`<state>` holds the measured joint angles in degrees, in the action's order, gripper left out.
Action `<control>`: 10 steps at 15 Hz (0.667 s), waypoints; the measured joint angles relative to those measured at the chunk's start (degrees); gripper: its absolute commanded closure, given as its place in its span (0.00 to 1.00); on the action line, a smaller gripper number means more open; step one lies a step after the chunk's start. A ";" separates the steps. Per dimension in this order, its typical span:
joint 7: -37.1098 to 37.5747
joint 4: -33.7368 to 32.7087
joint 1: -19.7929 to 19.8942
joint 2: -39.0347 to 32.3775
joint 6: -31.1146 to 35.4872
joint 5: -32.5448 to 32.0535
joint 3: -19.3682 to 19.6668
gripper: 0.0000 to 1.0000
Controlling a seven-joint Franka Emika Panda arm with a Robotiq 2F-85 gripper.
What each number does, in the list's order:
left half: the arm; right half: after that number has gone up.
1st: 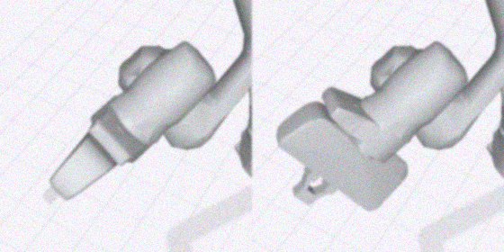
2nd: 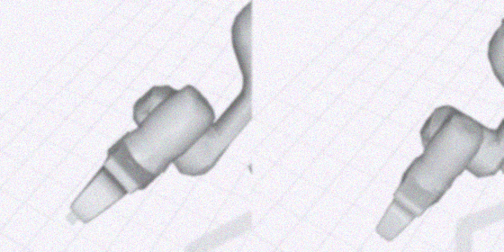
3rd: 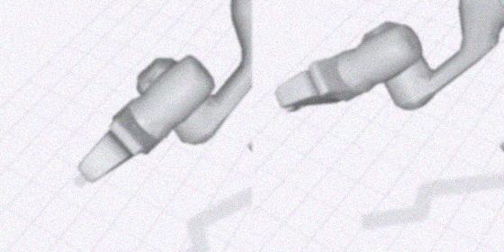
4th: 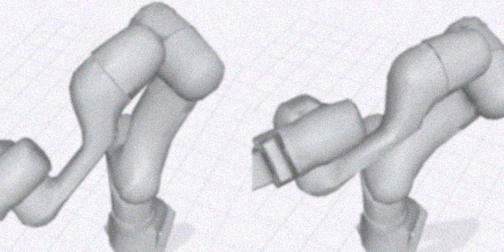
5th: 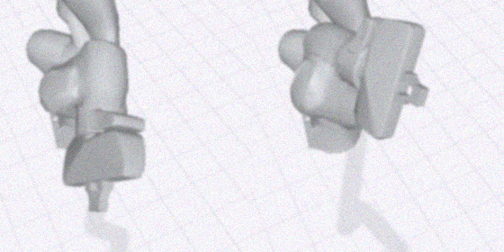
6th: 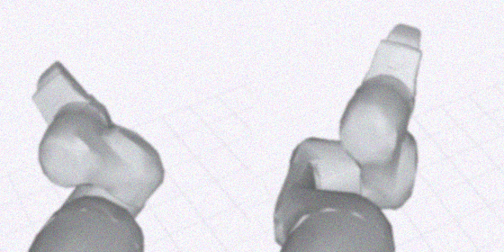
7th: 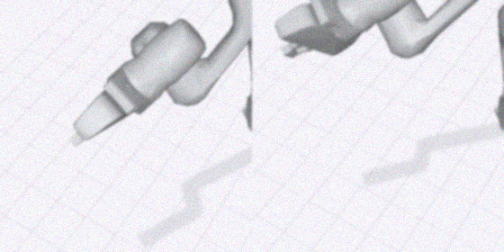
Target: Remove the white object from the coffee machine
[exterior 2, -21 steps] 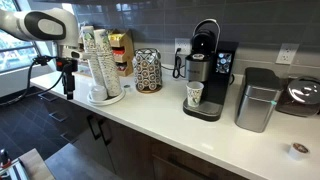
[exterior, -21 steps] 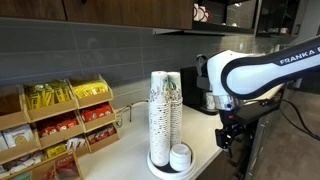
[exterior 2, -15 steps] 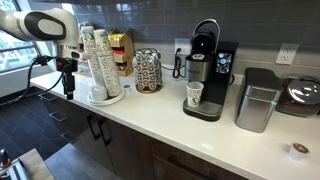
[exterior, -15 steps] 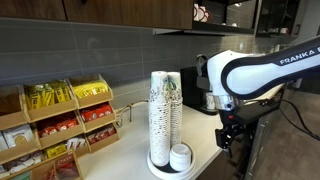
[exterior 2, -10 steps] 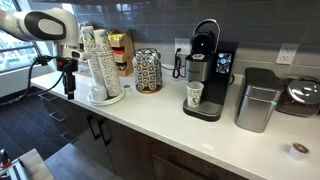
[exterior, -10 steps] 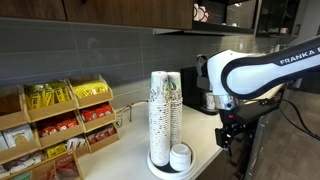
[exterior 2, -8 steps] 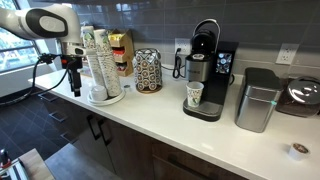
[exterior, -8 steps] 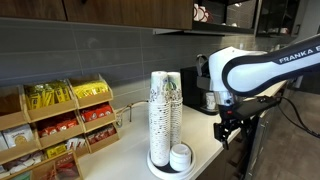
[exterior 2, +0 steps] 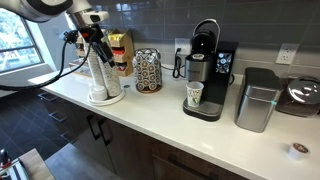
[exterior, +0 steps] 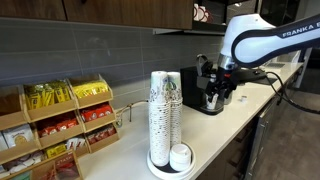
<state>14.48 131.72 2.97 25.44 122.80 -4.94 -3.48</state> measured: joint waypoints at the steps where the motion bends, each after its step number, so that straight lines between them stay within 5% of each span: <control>1: -0.16 -0.50 0.09 0.04 0.63 -0.03 0.25 0.00; 10: -0.14 -0.52 0.00 -0.35 0.58 -0.03 0.04 0.00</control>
<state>14.34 131.20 2.97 25.10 123.38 -4.97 -3.44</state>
